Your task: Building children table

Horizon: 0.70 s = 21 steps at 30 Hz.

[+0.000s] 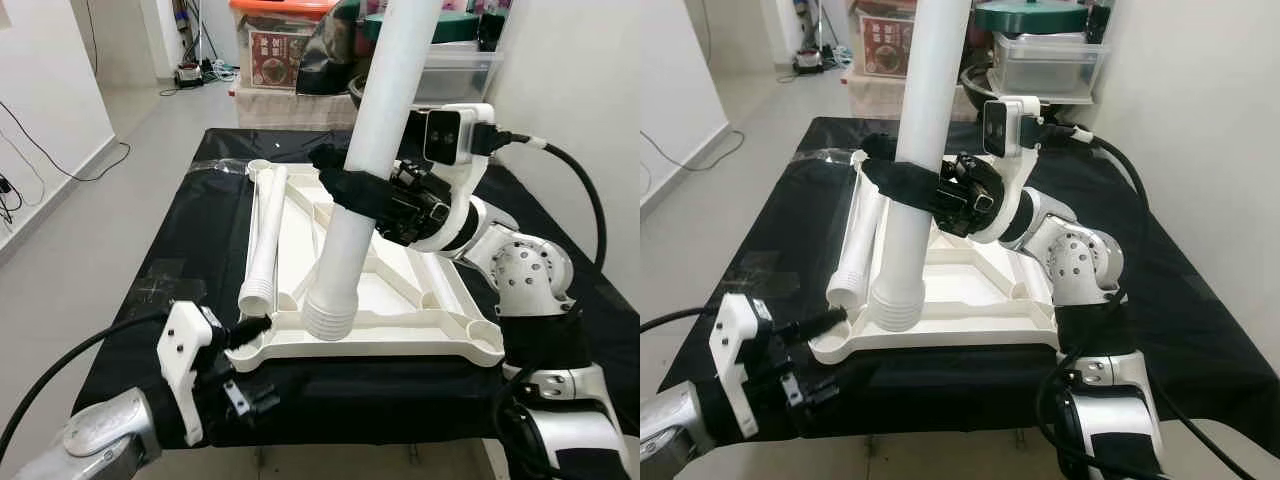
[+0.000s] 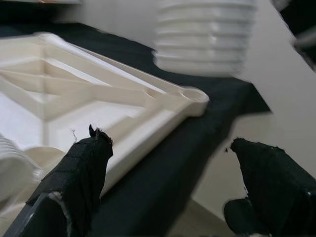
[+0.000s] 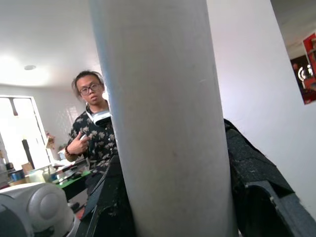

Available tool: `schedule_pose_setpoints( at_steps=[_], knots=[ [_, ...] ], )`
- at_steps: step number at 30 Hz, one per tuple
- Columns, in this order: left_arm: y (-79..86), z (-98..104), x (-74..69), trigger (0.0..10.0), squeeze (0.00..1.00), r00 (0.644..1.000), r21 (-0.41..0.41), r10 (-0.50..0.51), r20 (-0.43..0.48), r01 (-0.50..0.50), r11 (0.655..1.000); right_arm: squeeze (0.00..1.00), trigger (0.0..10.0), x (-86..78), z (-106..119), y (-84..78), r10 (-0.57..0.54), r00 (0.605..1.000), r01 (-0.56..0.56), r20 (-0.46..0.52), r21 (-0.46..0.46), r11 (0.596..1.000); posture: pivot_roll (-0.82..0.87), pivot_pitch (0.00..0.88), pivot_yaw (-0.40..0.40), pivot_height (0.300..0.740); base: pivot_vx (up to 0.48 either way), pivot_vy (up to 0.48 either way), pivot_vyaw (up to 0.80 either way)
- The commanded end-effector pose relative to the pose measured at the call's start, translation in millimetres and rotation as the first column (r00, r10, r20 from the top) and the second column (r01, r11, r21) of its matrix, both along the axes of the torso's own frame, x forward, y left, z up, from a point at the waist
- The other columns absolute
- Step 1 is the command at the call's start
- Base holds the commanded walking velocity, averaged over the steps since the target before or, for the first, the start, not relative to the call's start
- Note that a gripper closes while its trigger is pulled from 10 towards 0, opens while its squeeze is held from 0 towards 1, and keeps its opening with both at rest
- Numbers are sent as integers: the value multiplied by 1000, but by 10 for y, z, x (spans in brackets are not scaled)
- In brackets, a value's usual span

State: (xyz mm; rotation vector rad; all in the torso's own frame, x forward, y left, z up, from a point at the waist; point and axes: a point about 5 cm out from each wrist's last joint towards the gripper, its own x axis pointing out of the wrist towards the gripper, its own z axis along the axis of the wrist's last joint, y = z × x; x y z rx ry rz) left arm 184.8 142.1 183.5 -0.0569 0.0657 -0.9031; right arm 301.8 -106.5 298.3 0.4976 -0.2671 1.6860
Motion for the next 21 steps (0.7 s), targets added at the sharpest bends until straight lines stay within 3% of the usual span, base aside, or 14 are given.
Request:
schedule_pose_setpoints(
  at_steps=[1,6,12,21],
  knots=[
    [-21,-27,-56,10000,0,998,39,-58,-17,59,997,0,10000,-36,48,-16,24,999,-24,24,-9,1000,118,0,-73,740,0,0,0],
    [-32,-63,-89,10000,0,996,62,-79,-27,81,995,0,10000,-35,77,-39,27,999,-27,34,1,1000,112,0,-66,740,0,0,0],
    [-119,-145,-142,10000,0,993,65,-111,-51,114,991,0,10000,32,324,-164,21,997,-26,80,58,998,107,0,-70,740,0,0,0],
    [-136,-189,-158,10000,0,990,73,-129,-55,133,988,0,10000,7,326,-93,64,994,-68,90,44,997,111,0,-77,740,0,0,0]
  ],
)
